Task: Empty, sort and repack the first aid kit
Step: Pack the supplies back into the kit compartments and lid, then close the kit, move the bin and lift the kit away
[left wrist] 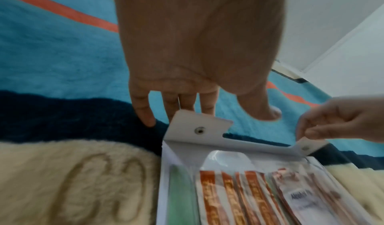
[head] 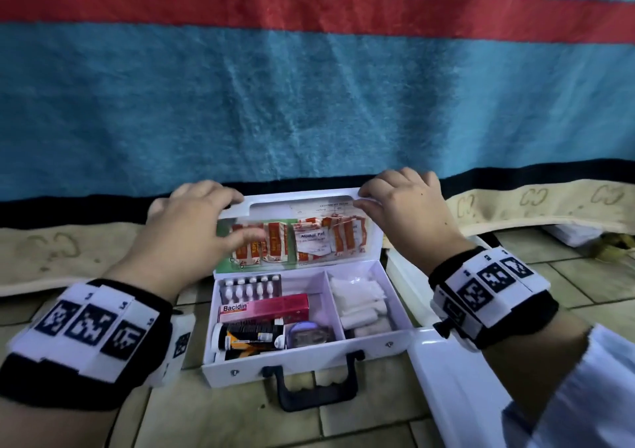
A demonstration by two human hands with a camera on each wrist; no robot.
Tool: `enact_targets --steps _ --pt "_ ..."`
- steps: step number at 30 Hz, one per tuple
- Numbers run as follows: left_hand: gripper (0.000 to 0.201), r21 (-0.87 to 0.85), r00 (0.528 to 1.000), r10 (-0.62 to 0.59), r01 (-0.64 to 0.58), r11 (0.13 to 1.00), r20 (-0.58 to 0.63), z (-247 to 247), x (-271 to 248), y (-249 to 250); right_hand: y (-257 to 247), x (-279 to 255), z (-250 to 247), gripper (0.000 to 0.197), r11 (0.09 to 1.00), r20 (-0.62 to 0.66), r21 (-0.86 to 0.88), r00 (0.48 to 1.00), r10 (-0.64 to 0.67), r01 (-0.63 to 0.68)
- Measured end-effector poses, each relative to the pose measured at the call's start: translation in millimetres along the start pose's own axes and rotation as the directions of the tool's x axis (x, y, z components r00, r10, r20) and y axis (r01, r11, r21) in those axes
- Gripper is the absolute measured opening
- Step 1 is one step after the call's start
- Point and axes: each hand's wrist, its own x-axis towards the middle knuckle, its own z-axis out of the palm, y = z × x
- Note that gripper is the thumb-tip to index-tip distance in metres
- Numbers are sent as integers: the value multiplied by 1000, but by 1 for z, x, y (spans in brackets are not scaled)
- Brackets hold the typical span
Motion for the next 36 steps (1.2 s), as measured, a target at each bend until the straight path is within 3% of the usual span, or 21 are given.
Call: enact_targets --steps 5,9,12,14,16,18,20,22,24,27,30,33,36 --pt "15 -6 974 46 -49 999 -221 5 -7 -3 -2 -8 9 30 997 6 69 1000 -27 26" --pt "18 -123 956 65 -104 987 -287 -3 -21 1 4 -16 3 22 994 -98 102 994 -41 51" --pt "25 -209 973 90 -135 969 -212 -13 -50 -1 9 -44 -20 14 984 -65 146 993 -94 103" --pt "33 -232 982 145 -169 958 -118 -11 -74 -5 13 -73 -35 19 971 78 220 991 -111 91" --pt "44 -240 977 210 -211 948 -29 5 -94 -13 15 -97 -39 21 961 286 277 952 -104 22" --pt "52 -341 975 188 -138 930 120 24 -105 -17 13 -114 -32 14 953 448 300 889 -101 -43" --pt "50 -489 955 137 9 872 262 32 -113 -19 11 -129 -20 8 944 520 308 852 -64 -117" --pt "60 -586 922 163 81 806 351 37 -119 -26 11 -140 -13 15 944 551 302 833 -61 -131" --pt "68 -549 885 181 96 830 429 39 -118 -32 7 -144 -15 23 956 587 281 803 -104 -82" --pt "27 -394 916 67 104 913 396 42 -111 -24 -2 -140 -17 31 970 603 237 792 -100 -58" --pt "55 -309 938 81 29 951 336 50 -104 -16 -13 -131 -10 39 991 571 131 820 -41 -41" --pt "56 -341 941 68 52 939 331 55 -96 -13 -17 -123 3 37 996 562 87 827 -21 -34" --pt "51 -328 943 57 58 943 329 55 -97 -12 -19 -118 5 56 999 571 37 819 -47 32"
